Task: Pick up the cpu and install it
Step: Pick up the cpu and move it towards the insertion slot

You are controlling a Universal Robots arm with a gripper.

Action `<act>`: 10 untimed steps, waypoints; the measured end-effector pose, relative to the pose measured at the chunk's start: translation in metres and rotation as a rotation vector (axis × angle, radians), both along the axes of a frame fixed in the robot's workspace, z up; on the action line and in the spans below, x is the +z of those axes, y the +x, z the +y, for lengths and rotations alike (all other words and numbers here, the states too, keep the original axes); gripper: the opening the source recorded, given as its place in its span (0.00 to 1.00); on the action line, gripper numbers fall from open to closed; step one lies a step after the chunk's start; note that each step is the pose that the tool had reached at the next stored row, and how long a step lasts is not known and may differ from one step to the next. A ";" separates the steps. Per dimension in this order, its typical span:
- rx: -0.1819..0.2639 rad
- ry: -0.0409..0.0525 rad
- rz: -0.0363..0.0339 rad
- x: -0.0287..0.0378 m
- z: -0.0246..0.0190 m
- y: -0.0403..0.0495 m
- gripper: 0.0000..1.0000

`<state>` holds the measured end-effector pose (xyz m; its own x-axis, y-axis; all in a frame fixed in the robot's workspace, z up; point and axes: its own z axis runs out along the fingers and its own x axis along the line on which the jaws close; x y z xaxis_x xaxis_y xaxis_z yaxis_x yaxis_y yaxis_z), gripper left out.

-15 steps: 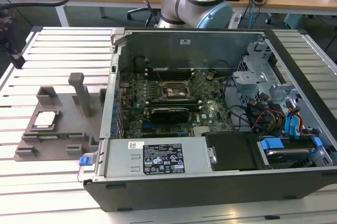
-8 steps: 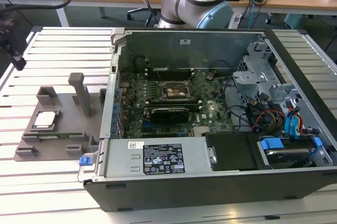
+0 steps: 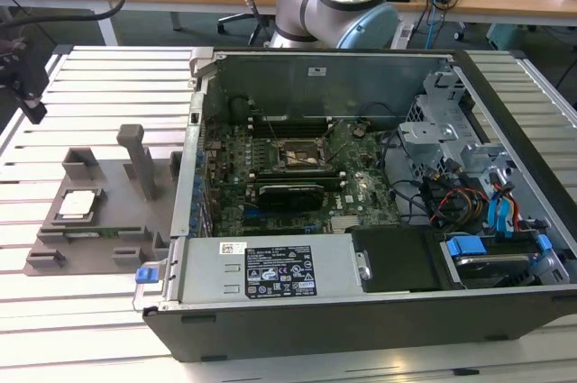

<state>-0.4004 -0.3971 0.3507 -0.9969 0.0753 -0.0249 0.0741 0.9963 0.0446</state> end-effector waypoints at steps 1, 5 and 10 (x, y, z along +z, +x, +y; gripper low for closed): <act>0.000 0.0001 -0.0001 -0.0006 0.0000 0.0000 0.66; 0.000 0.0001 -0.0001 -0.0027 0.0000 0.0000 0.66; 0.000 0.0000 -0.0001 -0.0050 0.0000 0.0000 0.66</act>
<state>-0.4004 -0.3971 0.3457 -0.9969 0.0753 -0.0249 0.0741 0.9963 0.0446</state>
